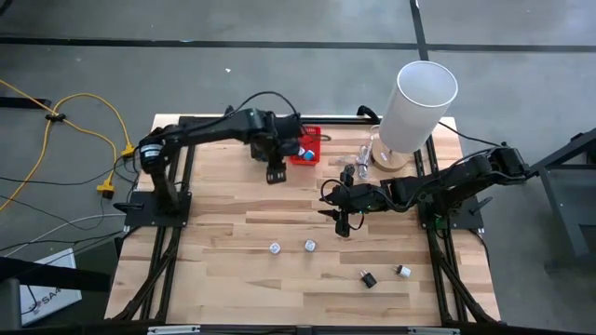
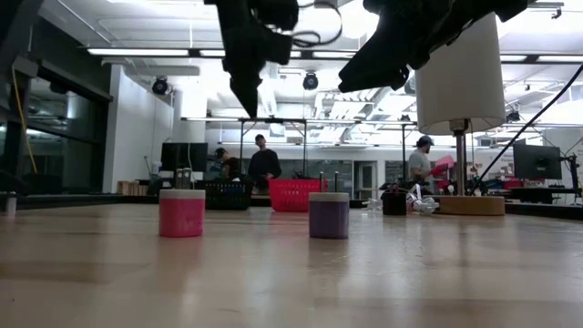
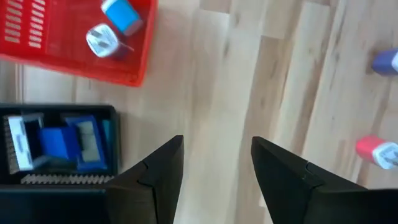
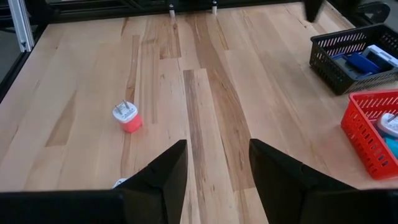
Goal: Pick & Place Office items
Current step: Put the pink charger adapter into the red basket
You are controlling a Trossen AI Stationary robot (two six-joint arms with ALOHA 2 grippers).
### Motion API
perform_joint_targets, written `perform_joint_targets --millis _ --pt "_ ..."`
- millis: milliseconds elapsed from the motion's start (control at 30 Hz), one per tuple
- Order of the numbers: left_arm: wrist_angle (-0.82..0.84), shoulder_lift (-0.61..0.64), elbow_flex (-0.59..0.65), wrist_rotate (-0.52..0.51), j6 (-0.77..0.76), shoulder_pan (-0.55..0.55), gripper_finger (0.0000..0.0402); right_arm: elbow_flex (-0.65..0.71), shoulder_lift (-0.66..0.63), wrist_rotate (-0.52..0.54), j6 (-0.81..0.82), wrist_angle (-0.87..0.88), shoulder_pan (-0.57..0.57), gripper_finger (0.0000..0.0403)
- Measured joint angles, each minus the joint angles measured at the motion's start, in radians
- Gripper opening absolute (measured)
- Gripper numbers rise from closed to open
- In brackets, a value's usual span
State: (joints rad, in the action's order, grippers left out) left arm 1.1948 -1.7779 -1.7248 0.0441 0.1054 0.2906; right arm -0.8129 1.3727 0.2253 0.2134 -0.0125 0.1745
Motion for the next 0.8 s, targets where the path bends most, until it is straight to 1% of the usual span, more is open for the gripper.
perform_joint_targets --millis 233,467,567,700,800 --pt "-0.099 0.127 0.175 -0.045 -0.13 -0.107 0.0181 0.0 0.0 0.0 0.0 0.0 0.0 0.0159" --pt "-0.204 0.246 0.371 -0.146 -0.395 -0.24 0.0181 0.0 0.0 0.0 0.0 0.0 0.0 0.0159" --pt "-0.217 0.258 0.406 -0.192 -0.516 -0.307 0.0181 0.0 0.0 0.0 0.0 0.0 0.0 0.0159" --pt "-0.234 0.251 0.409 -0.251 -0.647 -0.399 0.0181 0.0 0.0 0.0 0.0 0.0 0.0 0.0159" --pt "-0.242 0.246 0.409 -0.276 -0.726 -0.47 0.0181 0.0 0.0 0.0 0.0 -0.001 0.0 0.0159"
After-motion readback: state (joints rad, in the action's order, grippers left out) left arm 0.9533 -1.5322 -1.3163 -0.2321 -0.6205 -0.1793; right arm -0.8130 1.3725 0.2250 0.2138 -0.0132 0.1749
